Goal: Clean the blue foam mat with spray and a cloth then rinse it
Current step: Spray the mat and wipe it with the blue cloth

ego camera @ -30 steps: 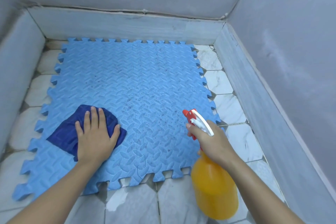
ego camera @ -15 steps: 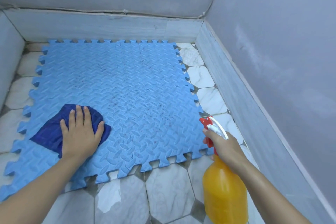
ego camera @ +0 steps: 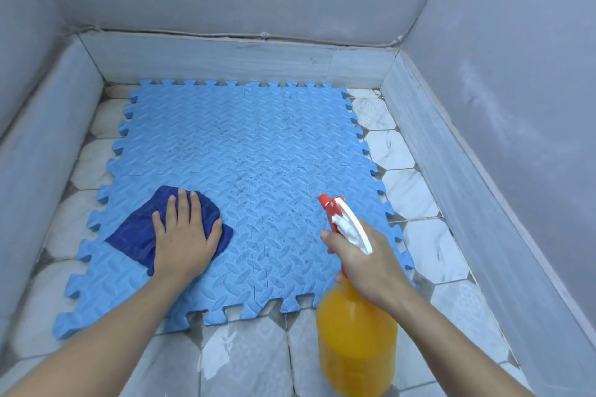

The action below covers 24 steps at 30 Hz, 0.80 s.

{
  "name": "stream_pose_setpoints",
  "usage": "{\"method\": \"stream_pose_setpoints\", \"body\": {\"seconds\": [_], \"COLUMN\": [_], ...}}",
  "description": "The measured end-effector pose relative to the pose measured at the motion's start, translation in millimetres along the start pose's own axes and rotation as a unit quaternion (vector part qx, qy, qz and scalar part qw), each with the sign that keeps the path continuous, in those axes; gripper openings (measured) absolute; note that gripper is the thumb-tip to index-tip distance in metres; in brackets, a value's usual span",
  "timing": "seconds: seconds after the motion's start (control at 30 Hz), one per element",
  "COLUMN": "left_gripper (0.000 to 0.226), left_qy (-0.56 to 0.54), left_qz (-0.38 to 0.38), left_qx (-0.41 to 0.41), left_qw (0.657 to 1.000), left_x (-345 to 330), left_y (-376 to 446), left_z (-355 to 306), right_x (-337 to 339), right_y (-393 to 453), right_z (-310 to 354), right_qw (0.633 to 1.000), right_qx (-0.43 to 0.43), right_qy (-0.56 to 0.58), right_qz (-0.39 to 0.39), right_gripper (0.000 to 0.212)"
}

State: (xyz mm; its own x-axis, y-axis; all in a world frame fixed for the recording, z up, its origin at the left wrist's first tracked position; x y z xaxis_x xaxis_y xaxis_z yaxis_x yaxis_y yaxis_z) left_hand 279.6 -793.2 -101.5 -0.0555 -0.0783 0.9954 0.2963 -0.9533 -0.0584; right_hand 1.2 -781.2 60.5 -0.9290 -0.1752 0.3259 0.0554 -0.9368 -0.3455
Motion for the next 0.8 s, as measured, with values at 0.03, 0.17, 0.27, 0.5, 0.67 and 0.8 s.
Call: {"method": "stream_pose_setpoints", "body": {"seconds": [0.03, 0.17, 0.27, 0.5, 0.67, 0.8], "left_gripper": [0.084, 0.084, 0.084, 0.084, 0.089, 0.102], "left_qy": [-0.001, -0.001, 0.0, -0.009, -0.005, -0.029], "left_qz": [-0.001, 0.0, -0.003, -0.001, 0.004, -0.001], "left_qx": [-0.001, 0.0, 0.0, -0.003, -0.007, -0.012], "left_qw": [1.0, 1.0, 1.0, 1.0, 1.0, 0.999], "left_x": [0, -1, -2, 0, -1, -3], "left_y": [0, 0, 0, -1, 0, 0], "left_z": [0, 0, -1, -1, -2, -2], "right_x": [0, 4, 13, 21, 25, 40], "right_y": [1, 0, 0, 2, 2, 1], "right_z": [0, -3, -6, -12, -16, -19], "right_qw": [1.0, 1.0, 0.999, 0.999, 0.999, 0.999], "right_qx": [0.001, 0.0, 0.013, 0.035, 0.033, 0.015], "right_qy": [0.004, -0.006, -0.034, -0.038, 0.001, 0.02], "right_qz": [-0.001, 0.024, 0.01, -0.009, -0.02, -0.022], "right_gripper": [0.032, 0.029, 0.031, 0.029, 0.023, 0.021]}}
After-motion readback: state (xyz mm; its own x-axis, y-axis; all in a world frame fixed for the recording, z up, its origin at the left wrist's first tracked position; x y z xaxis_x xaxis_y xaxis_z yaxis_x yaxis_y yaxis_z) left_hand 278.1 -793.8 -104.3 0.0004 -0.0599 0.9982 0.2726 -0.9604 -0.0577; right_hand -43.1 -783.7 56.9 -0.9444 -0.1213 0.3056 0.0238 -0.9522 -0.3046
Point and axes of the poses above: each hand's wrist, its own y-axis towards the middle knuckle, its own x-axis out of the back of the hand, z = x × y, the point moved 3 cm from there along y, towards the middle knuckle, and after that the axes turned 12 degrees about y, right-handed, at the moved point
